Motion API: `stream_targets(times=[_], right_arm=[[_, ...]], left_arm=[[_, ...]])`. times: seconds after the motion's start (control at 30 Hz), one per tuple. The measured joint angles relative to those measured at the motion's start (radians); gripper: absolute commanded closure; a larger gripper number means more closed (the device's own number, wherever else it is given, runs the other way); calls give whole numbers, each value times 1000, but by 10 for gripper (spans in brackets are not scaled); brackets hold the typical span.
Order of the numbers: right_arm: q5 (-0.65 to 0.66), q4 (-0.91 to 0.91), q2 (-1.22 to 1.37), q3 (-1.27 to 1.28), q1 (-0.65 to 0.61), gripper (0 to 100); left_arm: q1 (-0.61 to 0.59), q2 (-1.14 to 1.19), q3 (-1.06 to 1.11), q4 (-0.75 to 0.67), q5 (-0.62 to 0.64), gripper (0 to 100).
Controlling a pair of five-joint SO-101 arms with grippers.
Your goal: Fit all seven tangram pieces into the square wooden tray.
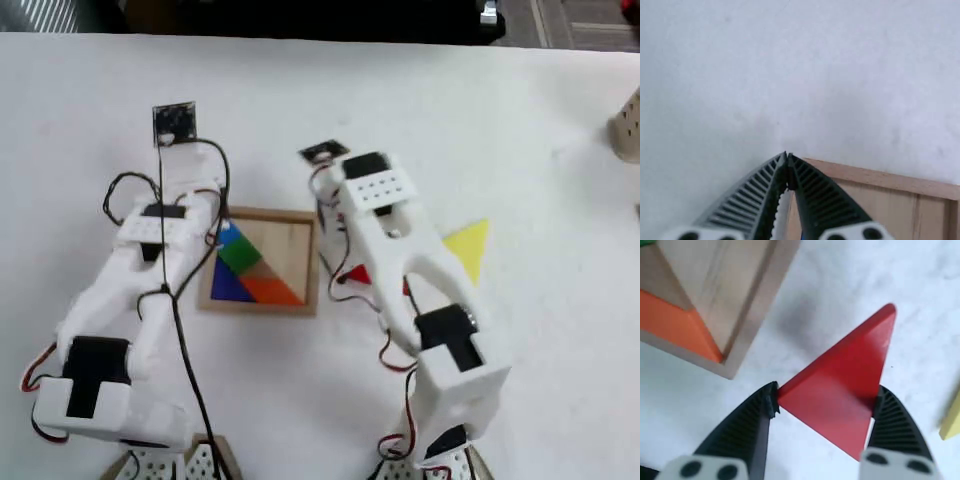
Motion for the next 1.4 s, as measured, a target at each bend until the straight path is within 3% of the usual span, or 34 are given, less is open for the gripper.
stream_targets(times=[0.4,0.47,0.6,0.7,1.13,1.27,1.4], right_arm=[[-69,-173,20,0,-270,807],[-69,-201,40,0,-287,765],[-69,-218,72,0,-285,637],[-63,-218,83,0,-296,596],[133,155,-58,-103,-284,594],[173,164,-238,-2,-180,594],[178,38,-423,213,-66,613]], left_arm=[[-101,0,-37,0,0,978],[-103,0,-37,0,0,978],[-106,0,-37,0,0,978],[-106,0,-37,0,0,978],[-109,0,-37,0,0,978],[-107,0,-37,0,0,978],[-100,0,-37,0,0,978]])
